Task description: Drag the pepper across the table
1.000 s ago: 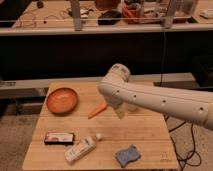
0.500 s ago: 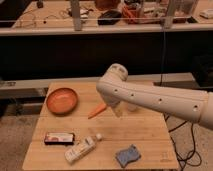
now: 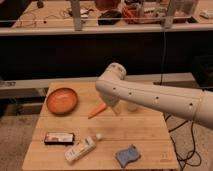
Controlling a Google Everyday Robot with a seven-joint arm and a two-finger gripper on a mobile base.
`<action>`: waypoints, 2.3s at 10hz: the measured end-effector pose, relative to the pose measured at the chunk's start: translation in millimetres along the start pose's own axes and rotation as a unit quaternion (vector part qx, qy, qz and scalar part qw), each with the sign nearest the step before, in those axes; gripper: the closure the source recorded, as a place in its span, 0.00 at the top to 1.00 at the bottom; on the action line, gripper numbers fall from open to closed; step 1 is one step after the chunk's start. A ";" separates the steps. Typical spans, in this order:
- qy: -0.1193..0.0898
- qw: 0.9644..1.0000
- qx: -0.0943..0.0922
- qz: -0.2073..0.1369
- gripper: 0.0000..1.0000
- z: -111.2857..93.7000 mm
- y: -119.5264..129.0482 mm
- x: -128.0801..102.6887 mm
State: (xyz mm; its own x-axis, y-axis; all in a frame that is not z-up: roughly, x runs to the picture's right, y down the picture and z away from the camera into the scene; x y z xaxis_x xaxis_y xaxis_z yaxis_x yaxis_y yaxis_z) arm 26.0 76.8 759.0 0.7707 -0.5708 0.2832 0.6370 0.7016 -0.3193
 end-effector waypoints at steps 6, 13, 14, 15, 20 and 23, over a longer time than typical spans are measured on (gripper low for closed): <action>0.000 1.000 0.002 -0.027 0.80 7.6 -10.9 3.9; -0.008 0.999 0.006 -0.051 0.80 21.5 -24.9 6.5; -0.010 0.998 0.007 -0.056 0.80 23.6 -27.1 6.2; -0.014 0.998 0.008 -0.058 0.80 26.7 -28.3 6.9; -0.030 0.997 0.008 -0.070 0.80 40.4 -34.9 12.4; -0.043 0.996 0.005 -0.077 0.80 52.0 -35.0 16.5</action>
State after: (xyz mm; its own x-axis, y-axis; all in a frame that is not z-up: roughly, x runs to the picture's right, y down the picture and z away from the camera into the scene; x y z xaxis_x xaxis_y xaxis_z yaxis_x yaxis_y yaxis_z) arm 15.6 65.0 821.9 0.6592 -0.6339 0.4045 0.7472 0.6128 -0.2574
